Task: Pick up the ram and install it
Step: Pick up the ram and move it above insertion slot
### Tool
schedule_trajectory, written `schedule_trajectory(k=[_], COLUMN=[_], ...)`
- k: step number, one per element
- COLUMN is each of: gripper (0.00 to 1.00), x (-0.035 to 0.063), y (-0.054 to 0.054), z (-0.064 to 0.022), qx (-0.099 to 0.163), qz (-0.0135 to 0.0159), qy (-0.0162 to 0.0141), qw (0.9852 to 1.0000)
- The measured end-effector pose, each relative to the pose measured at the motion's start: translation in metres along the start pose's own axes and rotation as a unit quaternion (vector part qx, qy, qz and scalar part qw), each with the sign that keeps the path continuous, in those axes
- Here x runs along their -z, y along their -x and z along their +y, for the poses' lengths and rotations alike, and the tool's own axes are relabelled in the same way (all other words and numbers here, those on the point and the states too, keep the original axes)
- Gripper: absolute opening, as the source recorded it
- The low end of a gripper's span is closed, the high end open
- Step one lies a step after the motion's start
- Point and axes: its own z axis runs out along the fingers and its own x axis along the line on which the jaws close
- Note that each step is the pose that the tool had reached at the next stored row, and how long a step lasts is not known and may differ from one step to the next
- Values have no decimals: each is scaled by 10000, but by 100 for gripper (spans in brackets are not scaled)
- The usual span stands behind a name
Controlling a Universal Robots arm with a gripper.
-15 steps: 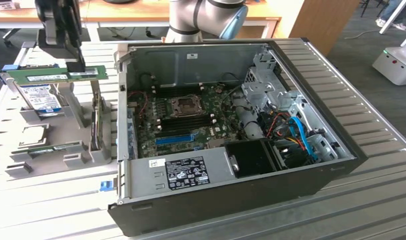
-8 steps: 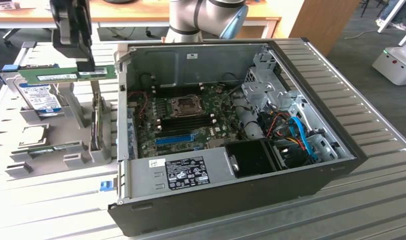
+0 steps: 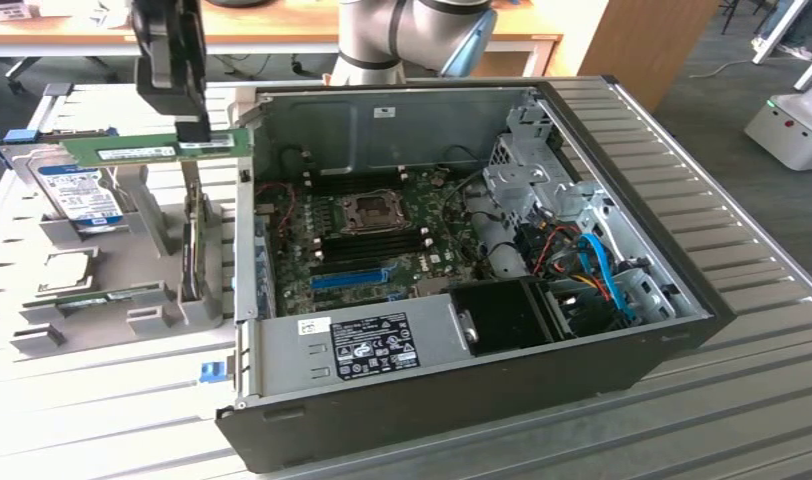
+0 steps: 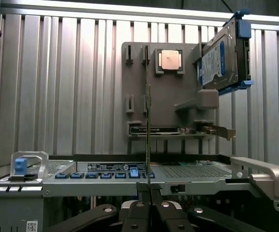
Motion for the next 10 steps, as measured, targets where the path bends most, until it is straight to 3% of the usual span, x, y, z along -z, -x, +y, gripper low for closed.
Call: schedule_trajectory(k=[10], gripper=[12], x=[11], y=[1], z=[-155], qx=[0], qz=[0], qy=[1], qw=[10000])
